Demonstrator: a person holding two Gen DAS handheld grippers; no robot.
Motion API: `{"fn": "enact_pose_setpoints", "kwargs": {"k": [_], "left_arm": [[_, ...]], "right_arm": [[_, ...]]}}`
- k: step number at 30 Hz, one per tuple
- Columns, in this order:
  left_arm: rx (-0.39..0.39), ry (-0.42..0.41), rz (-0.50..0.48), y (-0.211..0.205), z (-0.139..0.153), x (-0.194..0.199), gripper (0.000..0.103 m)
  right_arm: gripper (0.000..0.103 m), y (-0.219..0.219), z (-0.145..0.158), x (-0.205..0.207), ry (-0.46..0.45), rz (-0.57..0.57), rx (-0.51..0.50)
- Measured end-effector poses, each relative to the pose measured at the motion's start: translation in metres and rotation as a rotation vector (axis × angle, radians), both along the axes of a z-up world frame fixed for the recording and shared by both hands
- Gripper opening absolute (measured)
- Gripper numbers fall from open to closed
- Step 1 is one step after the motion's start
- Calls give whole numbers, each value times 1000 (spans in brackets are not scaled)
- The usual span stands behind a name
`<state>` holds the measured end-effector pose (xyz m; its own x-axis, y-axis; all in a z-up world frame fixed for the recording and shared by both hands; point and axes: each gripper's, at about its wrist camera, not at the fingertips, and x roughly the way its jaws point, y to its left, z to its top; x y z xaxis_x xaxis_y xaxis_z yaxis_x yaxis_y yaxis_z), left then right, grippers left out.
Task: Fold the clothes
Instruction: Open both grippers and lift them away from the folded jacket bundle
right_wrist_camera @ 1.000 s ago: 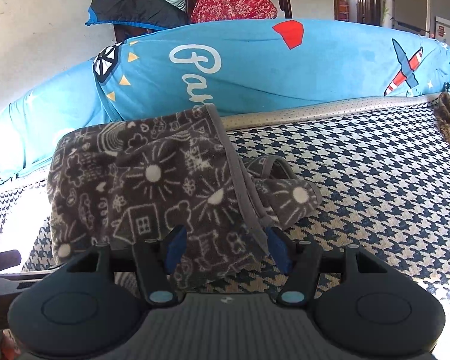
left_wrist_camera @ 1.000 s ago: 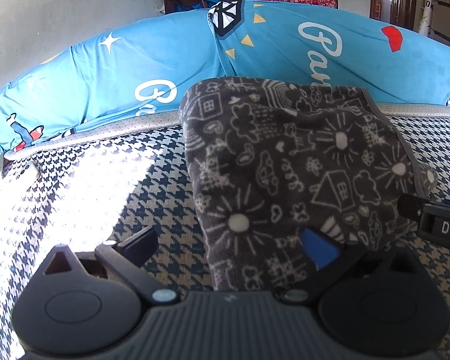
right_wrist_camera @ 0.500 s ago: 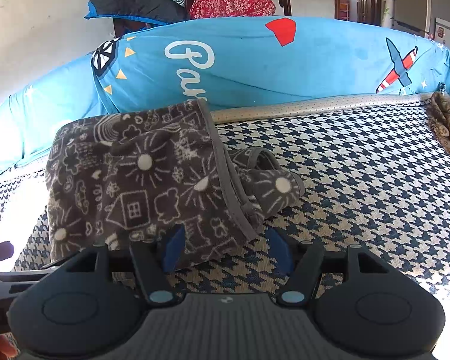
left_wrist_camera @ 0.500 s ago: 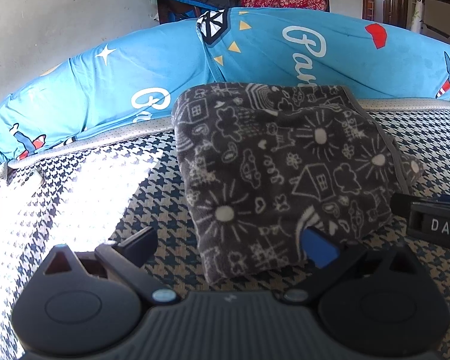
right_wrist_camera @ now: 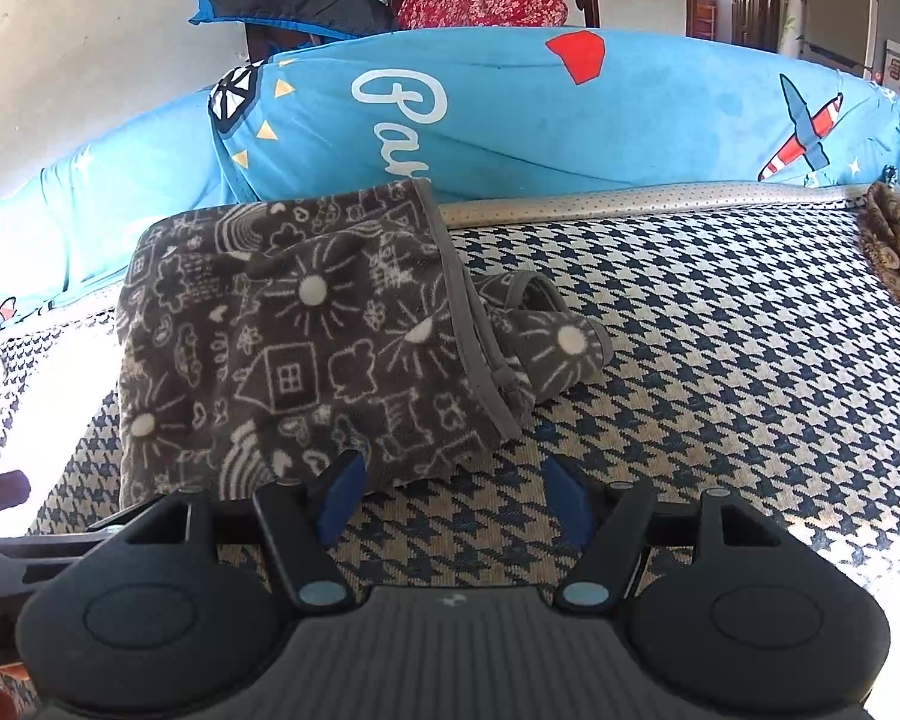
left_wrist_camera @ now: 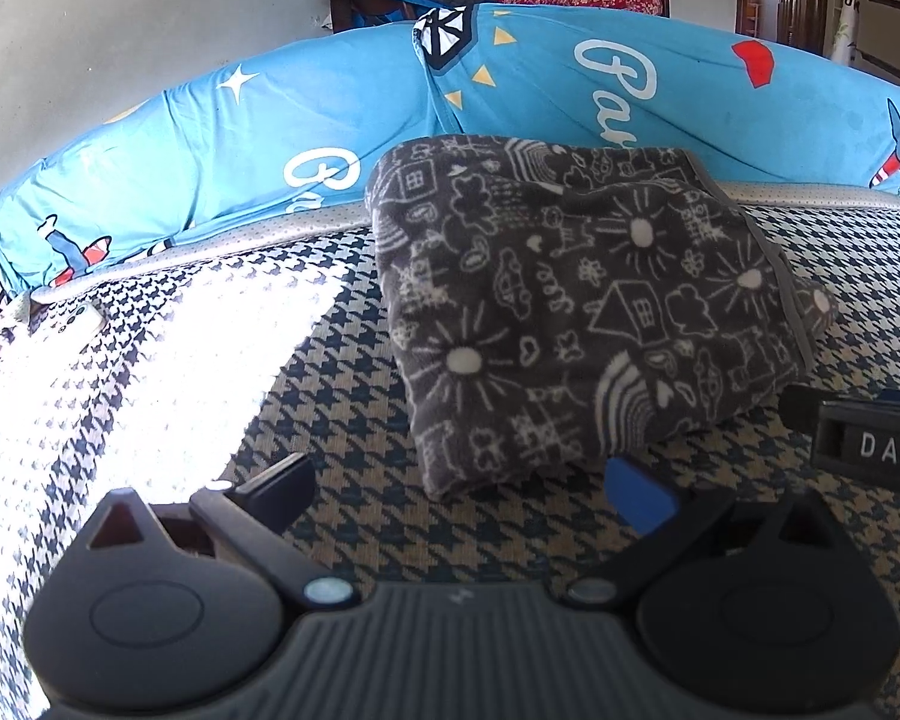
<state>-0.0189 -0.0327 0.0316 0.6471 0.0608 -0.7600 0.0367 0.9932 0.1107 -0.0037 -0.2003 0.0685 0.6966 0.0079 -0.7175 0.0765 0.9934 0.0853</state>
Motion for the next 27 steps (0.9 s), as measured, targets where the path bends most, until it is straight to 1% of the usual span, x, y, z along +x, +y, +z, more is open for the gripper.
{"fn": "enact_pose_setpoints", "kwargs": {"k": [3,5,9,12,19,23,27], "left_arm": [[4,4,12,5,-3,-11,103],[3,0,37,9,-5,-18,103],[-8,22,60,16,-9,-29,103],[-15,16,71,18,-7,-39,103],[-10,16,58,14,-5,-59,103],[-10,20,47,10,-3,-68,103],[-11,21,42,7,1,-75,103]], "right_arm": [[66,4,-1,-7,11,-3,-10],[66,6,-1,-11,17,-2,-11],[67,9,1,-21,14,2,3],[67,10,2,-29,12,5,16],[68,9,5,-43,-1,6,11],[71,3,6,-48,-2,-28,2],[71,-2,8,-51,10,-50,3]]}}
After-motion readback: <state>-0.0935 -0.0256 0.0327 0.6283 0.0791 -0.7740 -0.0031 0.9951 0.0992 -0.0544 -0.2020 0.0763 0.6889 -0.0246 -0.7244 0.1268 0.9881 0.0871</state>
